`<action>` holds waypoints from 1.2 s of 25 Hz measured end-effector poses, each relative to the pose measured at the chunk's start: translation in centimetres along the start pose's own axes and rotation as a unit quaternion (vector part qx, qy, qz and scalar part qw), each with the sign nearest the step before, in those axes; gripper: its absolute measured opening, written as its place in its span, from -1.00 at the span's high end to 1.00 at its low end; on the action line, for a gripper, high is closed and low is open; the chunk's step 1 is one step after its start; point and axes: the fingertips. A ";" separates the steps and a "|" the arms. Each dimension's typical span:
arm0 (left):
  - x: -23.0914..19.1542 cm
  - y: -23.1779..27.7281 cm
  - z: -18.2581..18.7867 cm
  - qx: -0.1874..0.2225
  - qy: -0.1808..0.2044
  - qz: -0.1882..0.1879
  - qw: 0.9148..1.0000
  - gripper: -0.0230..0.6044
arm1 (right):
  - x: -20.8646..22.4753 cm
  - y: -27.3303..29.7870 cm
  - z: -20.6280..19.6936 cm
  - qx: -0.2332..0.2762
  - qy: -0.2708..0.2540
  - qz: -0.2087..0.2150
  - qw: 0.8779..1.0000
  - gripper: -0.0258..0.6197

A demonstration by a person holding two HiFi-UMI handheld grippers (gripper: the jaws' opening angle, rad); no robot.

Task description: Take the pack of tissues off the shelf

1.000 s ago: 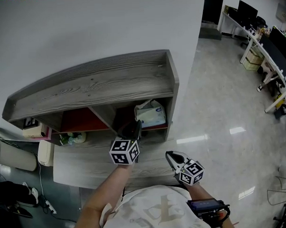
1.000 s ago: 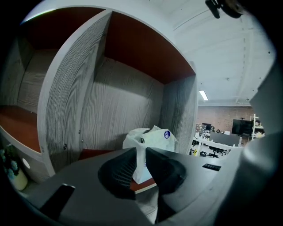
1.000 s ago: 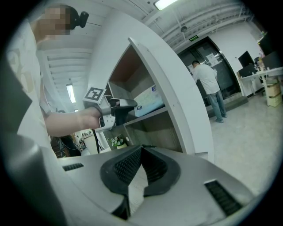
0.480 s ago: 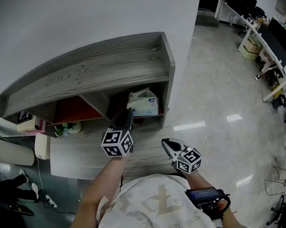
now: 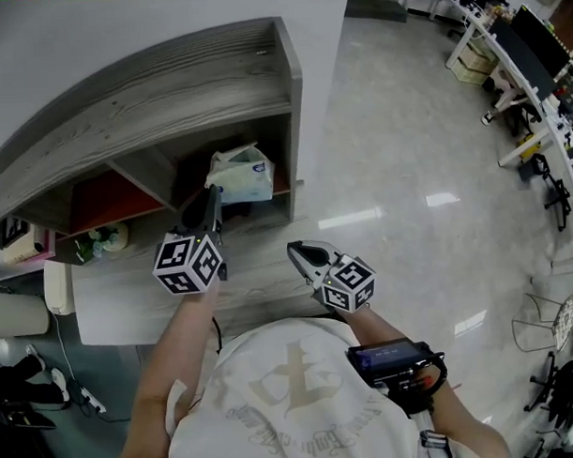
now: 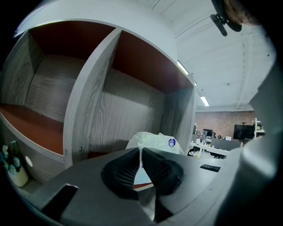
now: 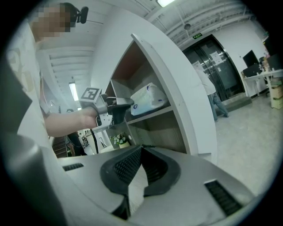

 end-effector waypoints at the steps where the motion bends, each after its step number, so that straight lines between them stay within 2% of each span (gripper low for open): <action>1: -0.1 -0.2 0.2 0.003 -0.002 0.001 1.000 0.82 | -0.1 0.1 0.1 -0.001 -0.002 0.002 1.000 0.91; 24: 0.8 -5.8 2.1 0.044 -0.016 -0.021 0.999 0.84 | -3.7 -0.5 -0.1 -0.008 -0.016 0.008 1.000 0.91; 30: 1.0 -7.7 1.3 0.046 -0.025 -0.029 0.998 0.84 | -4.7 -0.9 -0.7 -0.012 -0.018 0.014 1.000 0.91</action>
Point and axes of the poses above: the fingertips, and each gripper's own axes: y forward along the fingers, x to its right, z out of its top
